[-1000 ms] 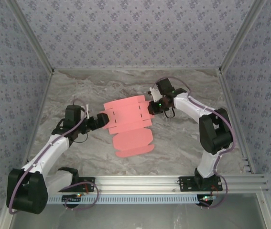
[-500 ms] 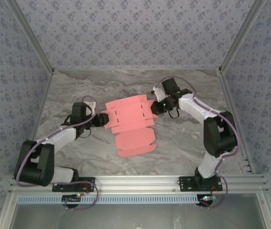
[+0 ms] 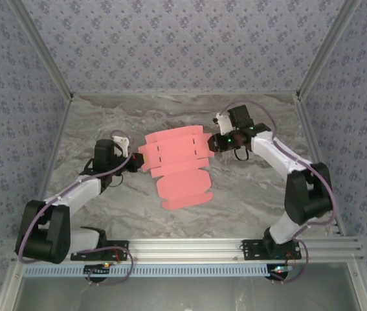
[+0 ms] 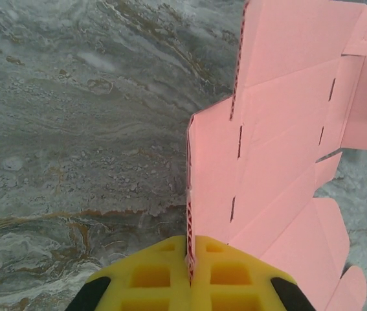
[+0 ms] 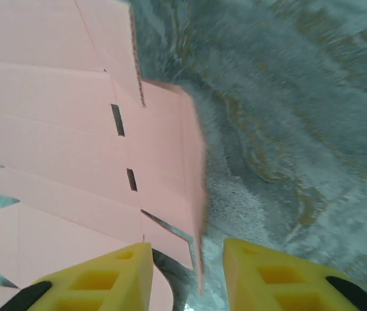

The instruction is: Fold the paper box

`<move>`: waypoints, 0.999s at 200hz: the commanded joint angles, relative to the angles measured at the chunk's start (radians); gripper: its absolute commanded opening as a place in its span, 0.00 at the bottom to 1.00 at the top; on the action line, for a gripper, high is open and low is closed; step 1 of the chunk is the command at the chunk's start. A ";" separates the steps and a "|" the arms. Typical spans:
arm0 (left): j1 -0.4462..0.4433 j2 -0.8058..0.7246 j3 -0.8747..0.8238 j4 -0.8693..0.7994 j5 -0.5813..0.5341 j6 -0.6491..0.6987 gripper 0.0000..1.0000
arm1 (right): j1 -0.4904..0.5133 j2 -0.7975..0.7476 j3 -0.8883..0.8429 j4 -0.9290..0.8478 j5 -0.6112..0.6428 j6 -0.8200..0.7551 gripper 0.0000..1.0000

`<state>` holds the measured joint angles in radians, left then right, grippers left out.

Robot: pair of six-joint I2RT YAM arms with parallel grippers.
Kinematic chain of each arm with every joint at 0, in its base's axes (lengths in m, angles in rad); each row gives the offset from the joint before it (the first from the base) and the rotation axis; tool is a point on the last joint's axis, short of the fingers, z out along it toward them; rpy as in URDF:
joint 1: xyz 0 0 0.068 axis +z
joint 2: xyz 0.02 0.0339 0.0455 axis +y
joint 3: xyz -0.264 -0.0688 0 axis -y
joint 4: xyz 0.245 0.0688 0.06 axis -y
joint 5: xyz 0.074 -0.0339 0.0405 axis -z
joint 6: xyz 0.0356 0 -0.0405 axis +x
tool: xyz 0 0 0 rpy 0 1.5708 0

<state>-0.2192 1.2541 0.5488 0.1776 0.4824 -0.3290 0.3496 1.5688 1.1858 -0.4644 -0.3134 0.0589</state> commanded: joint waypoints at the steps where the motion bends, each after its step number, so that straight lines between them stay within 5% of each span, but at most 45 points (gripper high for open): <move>1: -0.006 -0.004 -0.018 -0.049 -0.009 -0.086 0.00 | 0.011 -0.119 -0.046 0.049 0.139 0.014 0.41; 15: -0.006 0.015 -0.018 -0.053 0.042 -0.142 0.00 | 0.045 -0.163 -0.040 0.022 0.215 -0.016 0.44; 18: -0.006 0.019 -0.019 -0.050 0.058 -0.155 0.00 | 0.058 -0.171 -0.040 0.021 0.231 -0.019 0.61; 22: -0.006 0.025 -0.018 -0.049 0.074 -0.172 0.00 | 0.076 -0.181 -0.041 0.020 0.257 -0.025 0.66; 25: -0.006 0.030 -0.016 -0.050 0.082 -0.185 0.00 | 0.091 -0.187 -0.043 0.021 0.266 -0.032 0.83; 29: -0.006 0.034 -0.012 -0.057 0.085 -0.205 0.00 | 0.110 -0.194 -0.046 0.019 0.272 -0.042 0.89; 70: -0.005 0.033 0.048 -0.126 0.110 -0.313 0.00 | 0.373 -0.222 -0.101 0.114 0.304 0.043 0.90; 107: -0.006 0.017 0.100 -0.146 0.161 -0.380 0.00 | 0.599 -0.052 -0.055 0.147 0.503 0.147 1.00; 144: -0.006 -0.030 0.100 -0.169 0.185 -0.387 0.00 | 0.681 0.107 0.022 0.126 0.558 0.183 1.00; 200: -0.006 -0.064 0.069 -0.169 0.174 -0.385 0.00 | 0.652 0.192 0.052 0.209 0.507 0.261 1.00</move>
<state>-0.2192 1.2030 0.6254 0.0181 0.6327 -0.7090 1.0061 1.7393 1.1847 -0.2901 0.1696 0.2623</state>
